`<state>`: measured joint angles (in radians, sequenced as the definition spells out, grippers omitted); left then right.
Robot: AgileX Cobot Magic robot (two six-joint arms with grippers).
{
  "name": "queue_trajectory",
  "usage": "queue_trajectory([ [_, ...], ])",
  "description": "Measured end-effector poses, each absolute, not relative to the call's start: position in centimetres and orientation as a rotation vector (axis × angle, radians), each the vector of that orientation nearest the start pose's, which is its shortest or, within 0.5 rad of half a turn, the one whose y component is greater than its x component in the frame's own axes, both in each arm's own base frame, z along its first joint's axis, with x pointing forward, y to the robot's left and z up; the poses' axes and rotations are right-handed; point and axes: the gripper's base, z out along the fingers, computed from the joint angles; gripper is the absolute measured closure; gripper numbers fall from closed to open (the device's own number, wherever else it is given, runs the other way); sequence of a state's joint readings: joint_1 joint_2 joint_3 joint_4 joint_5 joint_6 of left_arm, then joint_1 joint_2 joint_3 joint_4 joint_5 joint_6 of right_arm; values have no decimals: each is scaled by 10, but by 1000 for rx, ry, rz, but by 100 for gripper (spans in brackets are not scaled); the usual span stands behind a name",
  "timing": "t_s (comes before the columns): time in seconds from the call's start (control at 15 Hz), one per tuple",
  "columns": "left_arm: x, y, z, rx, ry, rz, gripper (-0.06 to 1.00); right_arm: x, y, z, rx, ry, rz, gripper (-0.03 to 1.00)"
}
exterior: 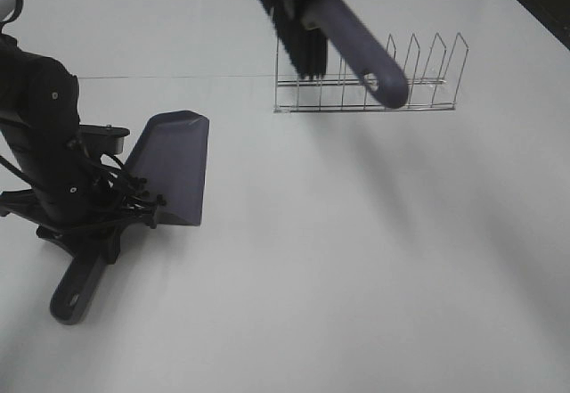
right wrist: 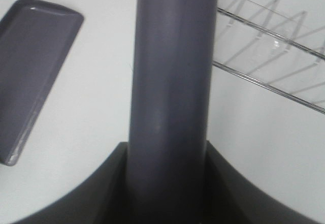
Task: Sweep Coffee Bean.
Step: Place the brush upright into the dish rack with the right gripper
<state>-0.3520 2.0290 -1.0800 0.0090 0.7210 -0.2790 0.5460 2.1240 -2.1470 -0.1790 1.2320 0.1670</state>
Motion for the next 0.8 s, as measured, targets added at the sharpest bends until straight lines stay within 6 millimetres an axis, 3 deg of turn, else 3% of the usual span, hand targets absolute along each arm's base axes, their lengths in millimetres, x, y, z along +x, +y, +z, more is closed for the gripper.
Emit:
queue_trajectory([
  [0.13, 318, -116, 92, 126, 3149, 15, 59, 413, 183, 321, -436, 2637, -49, 65],
  [0.27, 318, -116, 92, 126, 3149, 15, 59, 414, 149, 317, -350, 2688, -75, 65],
  [0.47, 318, -116, 92, 129, 3149, 15, 59, 418, 87, 292, -181, 2818, -92, 65],
  [0.67, 318, -116, 92, 130, 3148, 15, 59, 411, 56, 258, -77, 2958, -63, 65],
  [0.8, 318, -116, 92, 130, 3148, 15, 59, 405, 54, 243, -81, 3016, -61, 65],
])
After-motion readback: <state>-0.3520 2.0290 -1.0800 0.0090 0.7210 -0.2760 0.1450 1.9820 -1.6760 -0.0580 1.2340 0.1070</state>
